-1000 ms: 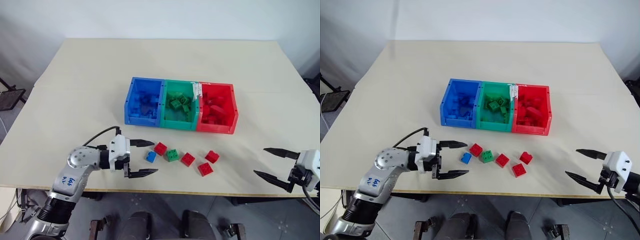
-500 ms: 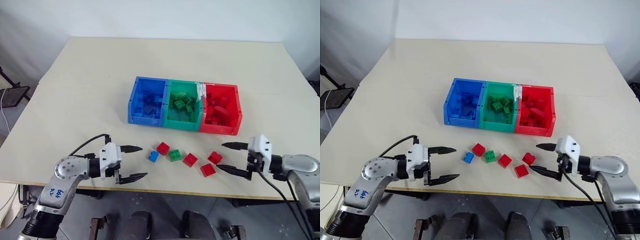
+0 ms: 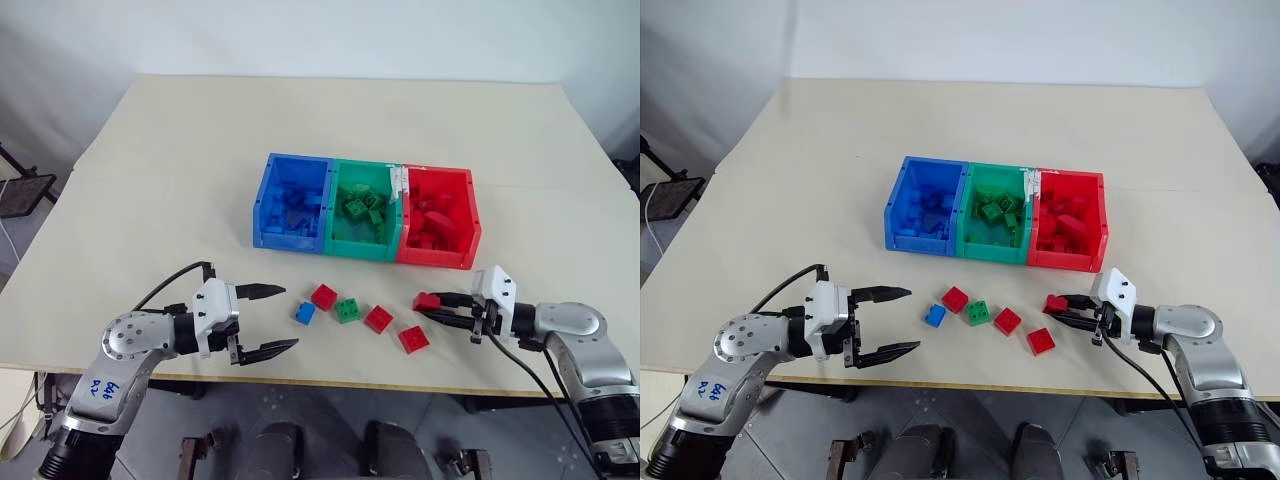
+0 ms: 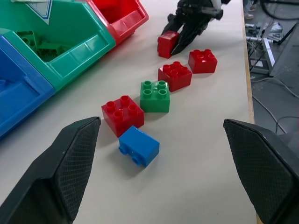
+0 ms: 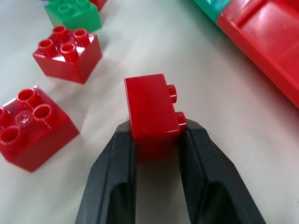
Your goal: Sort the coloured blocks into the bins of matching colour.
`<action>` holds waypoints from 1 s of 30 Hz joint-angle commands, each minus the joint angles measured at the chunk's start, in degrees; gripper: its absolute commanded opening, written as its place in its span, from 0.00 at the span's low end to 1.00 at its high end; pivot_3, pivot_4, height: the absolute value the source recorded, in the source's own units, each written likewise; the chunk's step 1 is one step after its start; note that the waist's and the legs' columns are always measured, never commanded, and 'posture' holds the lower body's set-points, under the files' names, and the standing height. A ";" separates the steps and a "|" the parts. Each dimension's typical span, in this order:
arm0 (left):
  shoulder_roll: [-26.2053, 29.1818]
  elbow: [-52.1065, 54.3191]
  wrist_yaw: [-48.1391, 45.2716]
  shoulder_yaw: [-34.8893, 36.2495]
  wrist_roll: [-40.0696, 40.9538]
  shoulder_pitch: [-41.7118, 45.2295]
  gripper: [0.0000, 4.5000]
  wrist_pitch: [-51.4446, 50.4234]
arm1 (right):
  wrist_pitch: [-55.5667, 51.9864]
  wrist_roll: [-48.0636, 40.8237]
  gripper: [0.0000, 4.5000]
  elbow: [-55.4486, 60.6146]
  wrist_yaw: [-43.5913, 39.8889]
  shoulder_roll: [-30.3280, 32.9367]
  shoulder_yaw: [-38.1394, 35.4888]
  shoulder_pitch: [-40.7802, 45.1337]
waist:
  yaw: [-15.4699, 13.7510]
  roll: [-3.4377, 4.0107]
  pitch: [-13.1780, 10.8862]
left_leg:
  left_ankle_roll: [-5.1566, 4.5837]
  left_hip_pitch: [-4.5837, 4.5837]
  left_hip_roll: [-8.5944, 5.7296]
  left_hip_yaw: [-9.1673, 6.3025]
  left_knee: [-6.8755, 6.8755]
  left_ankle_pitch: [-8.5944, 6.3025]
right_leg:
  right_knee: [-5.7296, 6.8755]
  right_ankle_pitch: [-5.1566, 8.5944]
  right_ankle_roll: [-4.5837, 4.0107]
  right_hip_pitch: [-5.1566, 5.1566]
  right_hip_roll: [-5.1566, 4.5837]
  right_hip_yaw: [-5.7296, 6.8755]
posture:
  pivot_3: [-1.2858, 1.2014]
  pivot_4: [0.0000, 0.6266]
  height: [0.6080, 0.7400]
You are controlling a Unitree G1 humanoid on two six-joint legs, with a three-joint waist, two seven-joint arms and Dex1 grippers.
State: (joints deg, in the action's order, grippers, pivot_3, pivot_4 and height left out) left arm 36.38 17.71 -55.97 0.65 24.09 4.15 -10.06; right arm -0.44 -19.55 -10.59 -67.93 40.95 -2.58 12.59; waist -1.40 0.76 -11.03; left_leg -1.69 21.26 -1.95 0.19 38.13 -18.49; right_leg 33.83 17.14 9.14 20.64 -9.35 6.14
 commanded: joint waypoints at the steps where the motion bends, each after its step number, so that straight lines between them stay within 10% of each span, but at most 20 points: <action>1: -0.96 2.11 1.11 1.41 1.98 0.56 1.00 -0.25 | -0.34 -4.32 0.19 3.45 0.58 -0.70 -4.02 0.17 | 0.00 0.00 0.00 | 0.00 0.00 0.00 0.00 0.00 0.00 | 0.00 0.00 0.00 0.00 0.00 0.00 | 0.52 0.24 1.00; 16: -3.88 1.35 6.61 5.87 3.24 0.65 1.00 -1.16 | -7.97 1.10 0.19 -9.26 18.42 -4.75 -4.69 25.01 | 0.20 0.00 0.00 | 0.02 0.03 0.04 0.06 -0.02 0.00 | 0.02 0.00 0.00 0.09 0.04 -0.02 | 0.52 0.24 1.00; 26: -2.97 1.13 5.57 5.48 3.75 0.24 1.00 -2.52 | -5.86 -0.53 0.97 -3.23 12.17 0.04 -8.46 18.02 | -0.21 0.00 0.00 | 0.00 0.09 0.01 0.01 -0.04 -0.01 | 0.01 0.00 0.00 0.10 0.04 0.01 | 0.52 0.24 1.00; 30: -3.13 -1.35 4.03 3.78 2.09 2.33 1.00 -1.28 | 1.80 -3.53 0.99 -0.11 3.34 4.29 -13.75 5.88 | -0.32 -0.01 0.00 | -0.04 0.12 -0.04 0.08 -0.04 -0.04 | -0.05 0.00 0.00 0.05 0.03 0.03 | 0.52 0.24 1.00</action>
State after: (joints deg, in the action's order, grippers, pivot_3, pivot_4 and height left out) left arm 32.85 16.41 -51.07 4.84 26.54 5.85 -12.66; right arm -2.14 -21.21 -12.72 -61.46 43.66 -13.01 19.42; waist -1.71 0.76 -11.03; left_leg -1.74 21.38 -2.01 0.39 38.10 -18.53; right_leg 33.78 17.13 9.15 20.66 -9.33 6.18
